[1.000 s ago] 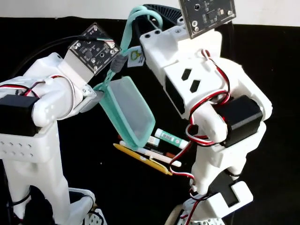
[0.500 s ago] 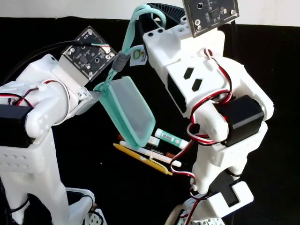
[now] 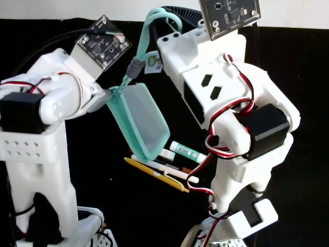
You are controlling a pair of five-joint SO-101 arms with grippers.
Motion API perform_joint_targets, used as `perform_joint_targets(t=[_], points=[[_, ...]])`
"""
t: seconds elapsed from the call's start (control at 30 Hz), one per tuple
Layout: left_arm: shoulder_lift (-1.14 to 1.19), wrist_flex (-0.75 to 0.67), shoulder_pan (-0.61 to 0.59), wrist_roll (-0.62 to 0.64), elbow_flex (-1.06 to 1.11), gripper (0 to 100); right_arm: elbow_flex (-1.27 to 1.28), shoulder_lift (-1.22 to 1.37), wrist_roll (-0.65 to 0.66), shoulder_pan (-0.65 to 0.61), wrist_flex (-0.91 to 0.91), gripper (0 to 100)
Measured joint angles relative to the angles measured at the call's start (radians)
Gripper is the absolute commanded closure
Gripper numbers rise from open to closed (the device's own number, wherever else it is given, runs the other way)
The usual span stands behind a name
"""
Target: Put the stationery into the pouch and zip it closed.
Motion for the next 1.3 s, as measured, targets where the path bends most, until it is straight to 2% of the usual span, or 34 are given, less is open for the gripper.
perform_joint_targets(t=[0.3, 0.5, 0.73, 0.93, 1.2, 1.3], points=[[0.002, -0.011, 0.029, -0.002, 0.066, 72, 0.000, 0.000, 0.000, 0.000, 0.000, 99.2], [0.005, -0.012, 0.069, -0.002, 0.089, 83, 0.000, 0.000, 0.000, 0.000, 0.000, 99.2], [0.008, -0.012, 0.092, -0.002, 0.089, 84, 0.000, 0.000, 0.000, 0.000, 0.003, 99.2], [0.009, -0.011, 0.094, -0.003, 0.092, 100, 0.000, 0.000, 0.000, 0.041, 0.003, 99.2], [0.009, -0.011, 0.092, -0.006, 0.135, 99, 0.002, 0.000, 0.000, 0.086, 0.006, 99.2], [0.009, -0.012, 0.049, -0.003, 0.138, 99, 0.002, 0.000, 0.002, 0.104, 0.008, 99.2]])
